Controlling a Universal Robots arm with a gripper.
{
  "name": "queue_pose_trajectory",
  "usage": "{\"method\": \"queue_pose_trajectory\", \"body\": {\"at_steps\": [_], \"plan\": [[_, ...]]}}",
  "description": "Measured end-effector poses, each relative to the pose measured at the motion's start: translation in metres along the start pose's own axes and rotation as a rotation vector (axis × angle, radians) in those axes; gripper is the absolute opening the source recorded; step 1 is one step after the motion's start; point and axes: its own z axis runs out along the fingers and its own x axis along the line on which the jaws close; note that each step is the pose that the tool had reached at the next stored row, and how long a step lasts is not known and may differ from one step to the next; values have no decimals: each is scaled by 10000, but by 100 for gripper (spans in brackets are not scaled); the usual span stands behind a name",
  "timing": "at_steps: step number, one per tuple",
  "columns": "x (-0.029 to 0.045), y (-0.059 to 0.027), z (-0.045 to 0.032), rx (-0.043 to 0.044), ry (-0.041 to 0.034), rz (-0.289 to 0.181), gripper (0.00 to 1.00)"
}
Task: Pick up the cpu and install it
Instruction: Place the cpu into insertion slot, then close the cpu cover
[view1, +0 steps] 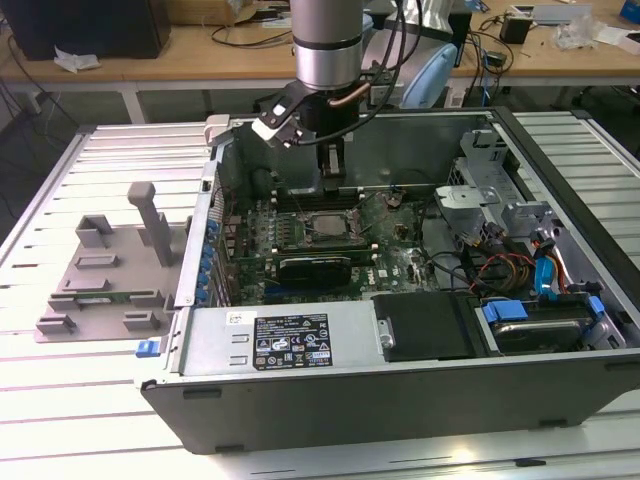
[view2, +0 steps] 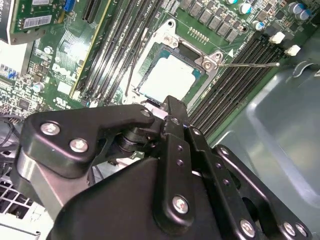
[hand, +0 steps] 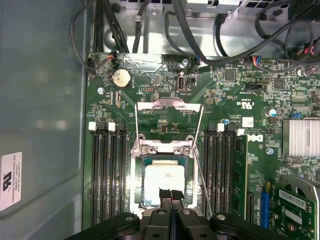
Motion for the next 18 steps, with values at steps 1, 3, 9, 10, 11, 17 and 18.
{"method": "queue_pose_trajectory", "body": {"at_steps": [1,3,9,10,11,17,18], "plan": [[0,0,-1,1,-1,0,11],[0,0,-2,1,-1,0,11],[-1,25,-4,4,-5,0,11],[-2,46,-3,2,-3,0,11],[-3,84,-1,2,-2,-1,11],[-15,396,12,1,-1,0,11],[-16,441,13,2,-2,2,11]]}}
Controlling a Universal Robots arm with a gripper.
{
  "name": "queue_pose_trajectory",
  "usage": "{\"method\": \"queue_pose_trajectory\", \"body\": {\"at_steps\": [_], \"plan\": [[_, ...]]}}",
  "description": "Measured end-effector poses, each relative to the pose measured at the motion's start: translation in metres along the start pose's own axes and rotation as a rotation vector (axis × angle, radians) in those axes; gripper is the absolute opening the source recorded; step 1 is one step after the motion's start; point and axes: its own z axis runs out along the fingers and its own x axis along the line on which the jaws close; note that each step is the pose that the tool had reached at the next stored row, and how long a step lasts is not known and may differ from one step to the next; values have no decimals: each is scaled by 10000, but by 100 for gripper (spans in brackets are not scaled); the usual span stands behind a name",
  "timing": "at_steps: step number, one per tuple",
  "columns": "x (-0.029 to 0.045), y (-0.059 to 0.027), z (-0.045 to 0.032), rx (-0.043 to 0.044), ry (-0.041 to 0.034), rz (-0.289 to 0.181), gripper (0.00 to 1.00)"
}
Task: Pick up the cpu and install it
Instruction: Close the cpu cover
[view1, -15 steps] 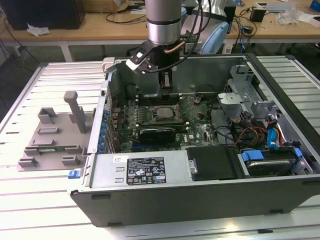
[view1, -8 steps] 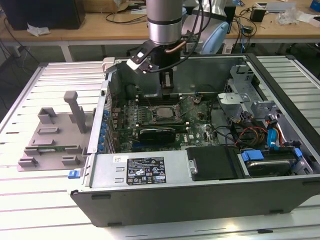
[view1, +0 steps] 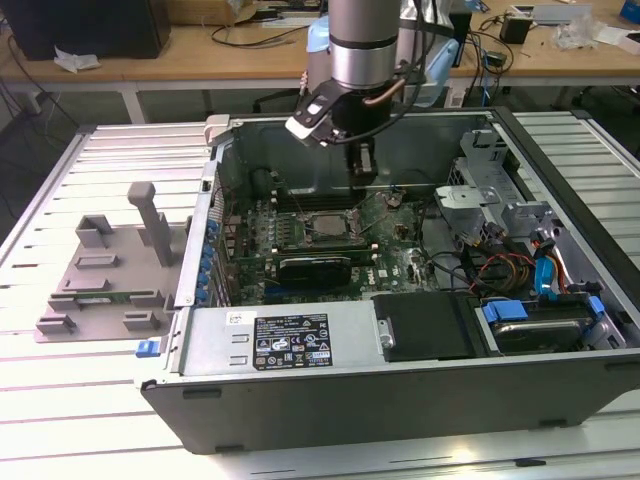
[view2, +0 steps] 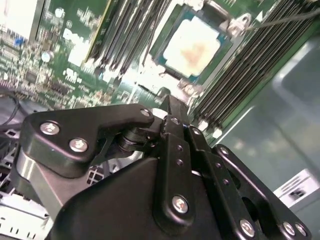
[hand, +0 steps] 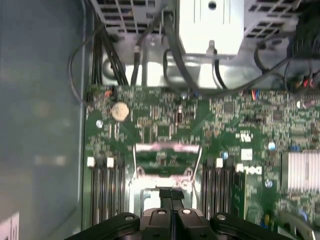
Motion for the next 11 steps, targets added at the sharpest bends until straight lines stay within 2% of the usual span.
{"method": "queue_pose_trajectory", "body": {"at_steps": [4,5,7,10,11], "plan": [[-6,187,9,-1,2,-1,11],[-9,269,12,-1,2,-1,11],[-11,343,15,0,1,-2,11],[-16,533,23,0,0,-2,11],[-16,554,24,0,1,-2,11]]}}
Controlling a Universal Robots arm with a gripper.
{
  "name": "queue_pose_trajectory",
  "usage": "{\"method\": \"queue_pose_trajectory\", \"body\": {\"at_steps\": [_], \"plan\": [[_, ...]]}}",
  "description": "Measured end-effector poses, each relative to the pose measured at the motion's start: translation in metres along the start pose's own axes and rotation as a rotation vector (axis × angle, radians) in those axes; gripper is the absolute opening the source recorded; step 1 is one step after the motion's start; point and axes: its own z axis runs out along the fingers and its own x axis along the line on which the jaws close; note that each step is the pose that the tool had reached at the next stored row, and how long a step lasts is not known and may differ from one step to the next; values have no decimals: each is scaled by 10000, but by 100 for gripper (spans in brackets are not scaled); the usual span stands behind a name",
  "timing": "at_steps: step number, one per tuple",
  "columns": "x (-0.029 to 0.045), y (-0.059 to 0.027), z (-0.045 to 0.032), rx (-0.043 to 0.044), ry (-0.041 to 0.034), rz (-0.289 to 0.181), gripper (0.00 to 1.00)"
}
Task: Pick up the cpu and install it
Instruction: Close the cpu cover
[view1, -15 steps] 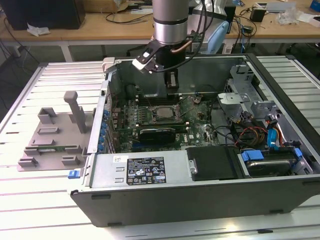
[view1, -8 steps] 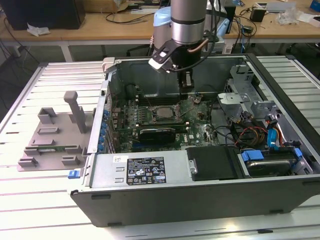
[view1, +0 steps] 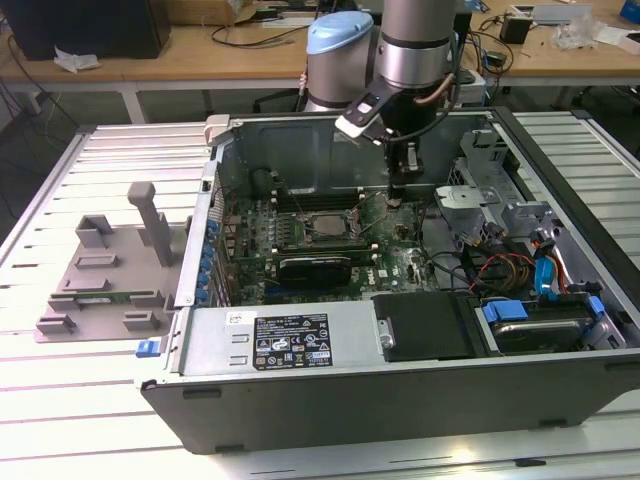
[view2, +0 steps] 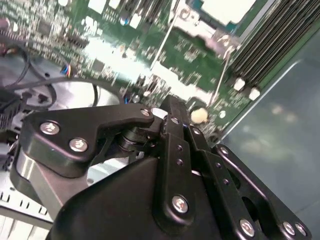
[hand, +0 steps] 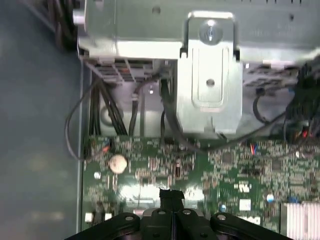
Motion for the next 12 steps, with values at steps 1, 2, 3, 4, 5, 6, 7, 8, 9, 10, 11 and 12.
{"method": "queue_pose_trajectory", "body": {"at_steps": [1,2,3,4,5,6,7,8,9,10,11,12], "plan": [[0,16,3,0,3,0,11],[-1,35,20,1,0,-1,11],[0,41,56,12,1,-1,11],[0,43,74,24,1,-1,11],[1,44,91,36,1,-2,11],[1,45,110,52,0,-1,11],[1,45,129,69,1,-1,11],[2,45,159,96,3,-1,11],[3,44,177,115,4,-2,11],[3,43,208,147,3,-3,11],[4,42,232,165,4,-2,11],[4,42,241,169,3,-3,11]]}}
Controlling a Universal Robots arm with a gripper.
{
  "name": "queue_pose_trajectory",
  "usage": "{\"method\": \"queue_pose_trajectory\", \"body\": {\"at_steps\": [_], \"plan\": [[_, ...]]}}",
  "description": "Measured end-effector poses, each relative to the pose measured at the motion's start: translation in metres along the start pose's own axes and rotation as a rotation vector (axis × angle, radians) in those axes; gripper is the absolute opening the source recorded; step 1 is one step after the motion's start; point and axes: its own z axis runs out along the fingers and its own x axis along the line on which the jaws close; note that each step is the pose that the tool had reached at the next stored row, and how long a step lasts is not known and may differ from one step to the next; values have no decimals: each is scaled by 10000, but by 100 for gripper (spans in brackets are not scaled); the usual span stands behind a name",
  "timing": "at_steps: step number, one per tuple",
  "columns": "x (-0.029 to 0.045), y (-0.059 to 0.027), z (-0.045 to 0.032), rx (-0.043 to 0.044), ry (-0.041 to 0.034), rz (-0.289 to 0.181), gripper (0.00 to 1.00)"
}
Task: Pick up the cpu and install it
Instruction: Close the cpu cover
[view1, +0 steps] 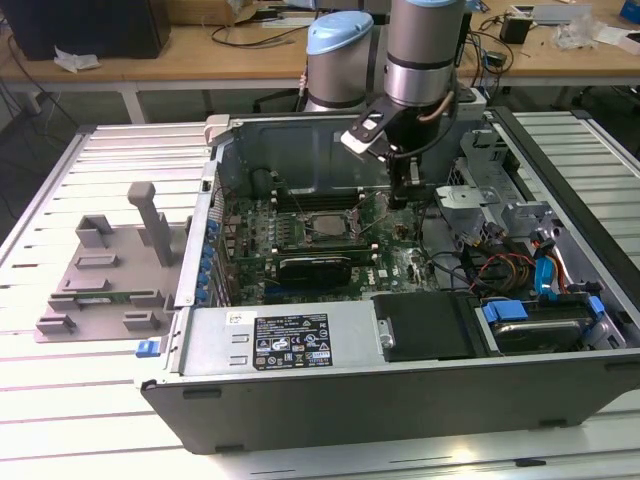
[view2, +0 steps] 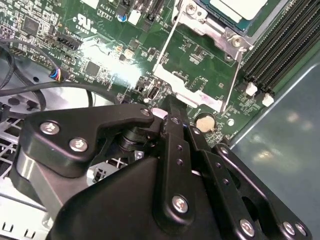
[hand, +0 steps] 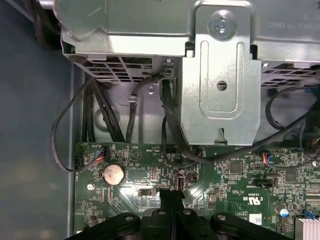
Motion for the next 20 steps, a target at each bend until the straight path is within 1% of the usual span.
{"method": "queue_pose_trajectory", "body": {"at_steps": [6,7,8,11,15,16,20], "plan": [[1,-10,2,0,3,0,11],[3,-32,1,-2,2,-1,11],[6,-74,-1,-16,1,0,11],[7,-94,-1,-22,1,2,11],[18,-260,-5,-21,0,0,11],[21,-319,-6,-21,1,0,11],[29,-438,-9,-22,1,-1,11]]}}
